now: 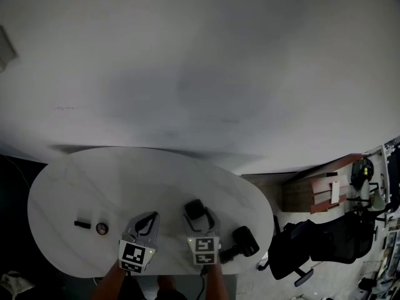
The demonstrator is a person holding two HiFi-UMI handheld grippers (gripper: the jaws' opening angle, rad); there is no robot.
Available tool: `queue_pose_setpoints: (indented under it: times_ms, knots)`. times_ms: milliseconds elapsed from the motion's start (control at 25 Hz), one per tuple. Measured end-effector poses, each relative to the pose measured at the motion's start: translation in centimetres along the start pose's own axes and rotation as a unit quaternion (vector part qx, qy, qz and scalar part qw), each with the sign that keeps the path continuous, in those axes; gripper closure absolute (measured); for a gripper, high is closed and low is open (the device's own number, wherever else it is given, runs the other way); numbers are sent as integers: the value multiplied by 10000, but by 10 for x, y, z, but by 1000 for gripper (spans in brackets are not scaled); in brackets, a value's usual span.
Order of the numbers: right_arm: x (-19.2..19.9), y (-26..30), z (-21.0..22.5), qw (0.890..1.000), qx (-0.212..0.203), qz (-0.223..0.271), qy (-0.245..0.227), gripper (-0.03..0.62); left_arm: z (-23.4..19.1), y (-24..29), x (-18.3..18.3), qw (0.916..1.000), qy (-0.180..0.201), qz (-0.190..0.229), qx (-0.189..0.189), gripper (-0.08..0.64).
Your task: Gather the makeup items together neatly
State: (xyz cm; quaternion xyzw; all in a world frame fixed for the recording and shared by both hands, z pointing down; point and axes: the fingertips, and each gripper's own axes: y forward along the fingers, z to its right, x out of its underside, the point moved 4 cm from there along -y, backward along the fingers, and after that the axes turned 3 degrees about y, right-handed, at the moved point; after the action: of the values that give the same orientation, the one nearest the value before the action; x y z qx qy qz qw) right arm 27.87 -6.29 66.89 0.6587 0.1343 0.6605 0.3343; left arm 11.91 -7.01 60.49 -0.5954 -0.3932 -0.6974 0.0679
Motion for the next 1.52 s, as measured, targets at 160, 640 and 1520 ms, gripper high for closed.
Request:
queue_pose_setpoints:
  times_ms: [160,640,1520]
  knots:
    - [7,10,3,9999,12,-133,1,256,-2,4,10,9999,-47,-121,9,549]
    - [19,22,8,9993,-8,-363,-55,256,-5,7,22,9997,-125,-228,-4,549]
    - [21,20,4,9978,-256,-561,-256,264,-11,-7,22,9995,-155,-213,-201,549]
